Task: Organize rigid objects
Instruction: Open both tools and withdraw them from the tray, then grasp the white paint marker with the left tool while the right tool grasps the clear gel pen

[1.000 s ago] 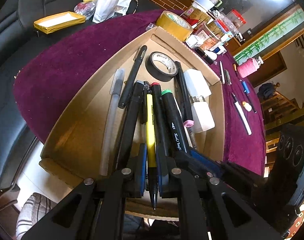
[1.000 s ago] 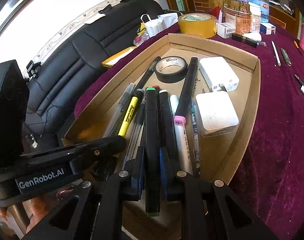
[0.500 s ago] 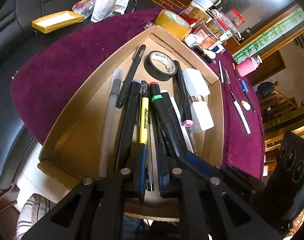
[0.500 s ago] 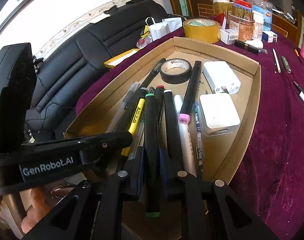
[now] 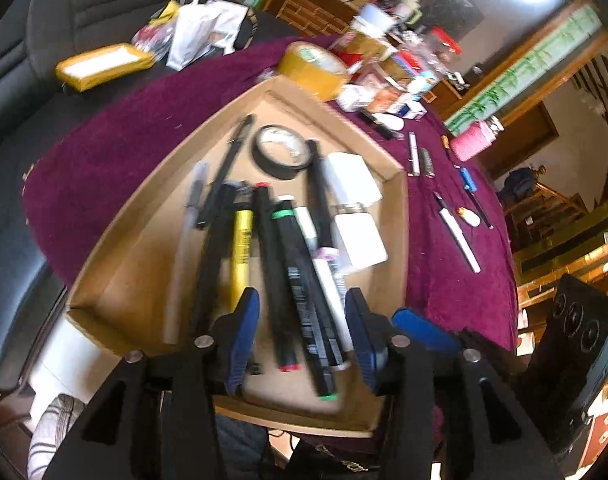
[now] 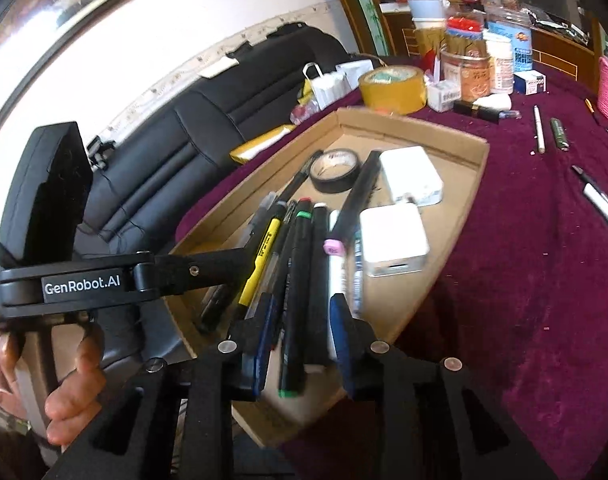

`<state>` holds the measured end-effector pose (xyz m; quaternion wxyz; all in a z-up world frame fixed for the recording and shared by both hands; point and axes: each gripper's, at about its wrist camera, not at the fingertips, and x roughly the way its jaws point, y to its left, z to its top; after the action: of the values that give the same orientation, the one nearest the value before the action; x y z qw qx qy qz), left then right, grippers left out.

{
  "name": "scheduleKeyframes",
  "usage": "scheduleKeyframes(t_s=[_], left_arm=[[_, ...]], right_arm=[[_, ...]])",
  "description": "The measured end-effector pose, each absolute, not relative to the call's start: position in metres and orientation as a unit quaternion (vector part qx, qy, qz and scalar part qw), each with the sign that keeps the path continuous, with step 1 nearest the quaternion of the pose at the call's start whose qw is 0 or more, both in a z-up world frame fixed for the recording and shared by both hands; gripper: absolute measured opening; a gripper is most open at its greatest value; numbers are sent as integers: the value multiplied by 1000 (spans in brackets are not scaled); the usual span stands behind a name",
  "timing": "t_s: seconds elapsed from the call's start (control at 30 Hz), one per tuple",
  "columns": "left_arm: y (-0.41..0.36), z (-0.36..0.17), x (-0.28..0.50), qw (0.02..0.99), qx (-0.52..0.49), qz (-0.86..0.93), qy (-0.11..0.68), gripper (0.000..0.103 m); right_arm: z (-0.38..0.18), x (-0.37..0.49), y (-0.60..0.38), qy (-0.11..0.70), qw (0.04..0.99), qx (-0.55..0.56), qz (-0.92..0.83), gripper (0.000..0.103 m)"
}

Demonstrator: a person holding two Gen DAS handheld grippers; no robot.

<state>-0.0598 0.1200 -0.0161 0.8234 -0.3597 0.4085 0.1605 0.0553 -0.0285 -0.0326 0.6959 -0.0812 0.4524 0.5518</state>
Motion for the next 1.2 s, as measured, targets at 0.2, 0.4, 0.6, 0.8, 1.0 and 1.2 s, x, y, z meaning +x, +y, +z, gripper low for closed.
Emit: scheduleKeyframes(t_s=[0.2, 0.4, 0.6, 0.8, 1.0, 1.2], left_arm=[[85, -4, -34, 840, -339, 127, 405, 63], [51, 1, 0, 841, -325, 111, 418, 67], [26, 0, 31, 835, -326, 99, 432, 69], [3, -11, 64, 821, -329, 85, 460, 69], [-9, -14, 72, 818, -325, 79, 468, 69], [-7, -19, 77, 814, -325, 80, 475, 69]], right_arm=[[-12, 87, -74, 419, 718, -65, 552, 39], [6, 136, -109, 413, 728, -56, 545, 44], [8, 210, -141, 437, 765, -23, 473, 44], [-21, 299, -149, 480, 779, -15, 404, 44], [-67, 346, -137, 516, 772, -51, 368, 38], [-86, 366, -138, 536, 762, -38, 361, 26]])
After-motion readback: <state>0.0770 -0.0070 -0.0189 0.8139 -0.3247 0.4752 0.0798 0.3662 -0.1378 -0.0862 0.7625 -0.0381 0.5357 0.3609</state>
